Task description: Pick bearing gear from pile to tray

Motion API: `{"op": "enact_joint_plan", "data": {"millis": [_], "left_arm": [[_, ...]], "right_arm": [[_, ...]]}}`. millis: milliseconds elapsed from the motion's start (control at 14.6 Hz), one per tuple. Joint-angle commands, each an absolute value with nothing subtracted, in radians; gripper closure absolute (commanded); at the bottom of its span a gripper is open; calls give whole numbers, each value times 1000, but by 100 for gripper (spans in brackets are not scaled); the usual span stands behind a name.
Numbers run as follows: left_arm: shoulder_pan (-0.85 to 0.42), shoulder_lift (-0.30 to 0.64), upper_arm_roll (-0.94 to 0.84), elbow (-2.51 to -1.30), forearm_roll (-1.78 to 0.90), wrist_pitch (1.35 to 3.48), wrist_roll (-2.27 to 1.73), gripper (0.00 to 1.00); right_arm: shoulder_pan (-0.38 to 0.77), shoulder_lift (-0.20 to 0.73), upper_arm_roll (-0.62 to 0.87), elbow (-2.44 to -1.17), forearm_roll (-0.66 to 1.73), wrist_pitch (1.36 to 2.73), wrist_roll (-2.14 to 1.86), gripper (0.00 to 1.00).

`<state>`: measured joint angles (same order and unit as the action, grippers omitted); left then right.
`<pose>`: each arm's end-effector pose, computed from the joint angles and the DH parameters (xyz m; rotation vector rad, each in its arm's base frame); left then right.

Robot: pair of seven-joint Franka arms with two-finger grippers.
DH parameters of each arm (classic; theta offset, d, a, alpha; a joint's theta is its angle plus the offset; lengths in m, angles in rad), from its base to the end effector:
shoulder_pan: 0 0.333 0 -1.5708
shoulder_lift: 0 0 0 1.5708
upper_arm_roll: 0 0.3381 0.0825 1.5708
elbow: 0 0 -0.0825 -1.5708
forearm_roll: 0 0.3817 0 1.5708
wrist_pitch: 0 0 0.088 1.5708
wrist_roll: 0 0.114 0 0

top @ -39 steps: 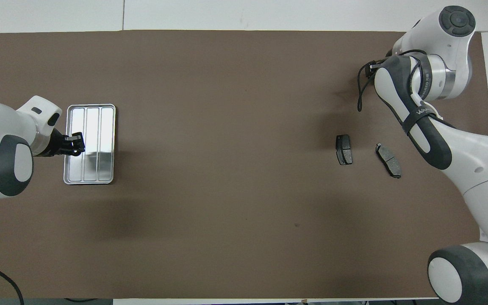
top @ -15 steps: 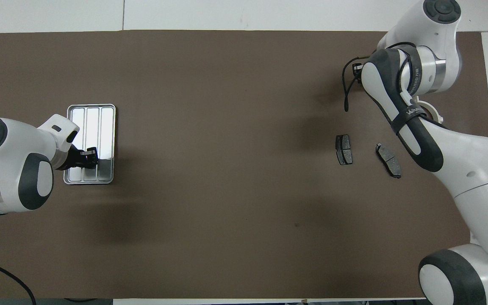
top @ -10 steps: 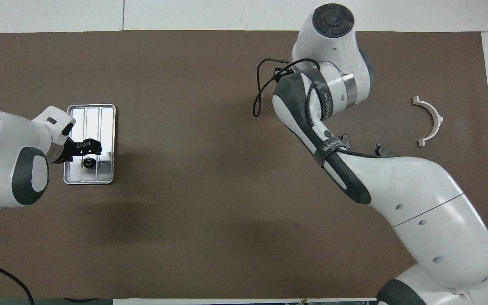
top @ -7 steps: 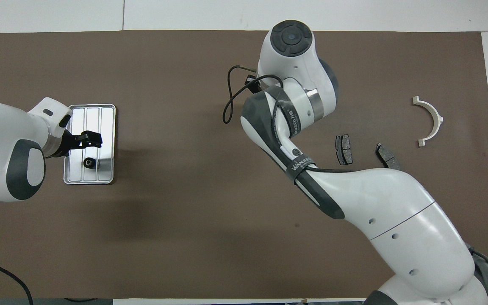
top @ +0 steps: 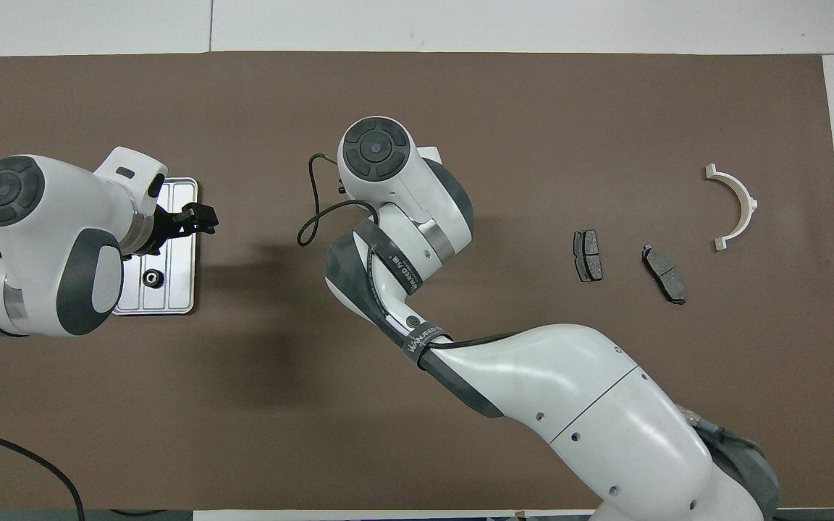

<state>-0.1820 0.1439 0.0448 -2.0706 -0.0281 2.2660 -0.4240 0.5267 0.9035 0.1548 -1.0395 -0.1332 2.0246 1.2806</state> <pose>0.5731 -0.0806 0.3834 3.0757 0.4705 0.0706 0.6529 0.4615 0.3133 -2.9259 0.9210 -0.0815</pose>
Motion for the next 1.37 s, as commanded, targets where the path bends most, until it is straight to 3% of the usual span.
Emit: {"op": "enact_joint_plan", "data": {"millis": [0, 481, 549, 618, 893, 1305], "left_arm": [[-187, 156, 57, -2039, -41, 2237, -430, 0], [-184, 158, 57, -2034, -44, 2241, -431, 0], [-184, 160, 57, -2031, -44, 2241, -431, 0], [-184, 160, 55, -2028, -44, 2241, -431, 0], [-189, 169, 57, -2007, -73, 2241, -455, 0], [-267, 216, 55, -1913, -78, 2237, -587, 0]], "right_arm": [[544, 923, 134, -1037, -130, 2059, 1316, 100], [577, 953, 103, -1035, -130, 2097, 1351, 100], [577, 953, 100, -1037, -130, 2100, 1350, 73], [577, 953, 98, -1037, -133, 2097, 1347, 2], [533, 899, 107, -1035, -163, 2008, 1243, 0], [375, 692, 117, -1037, -89, 1814, 829, 0]]}}
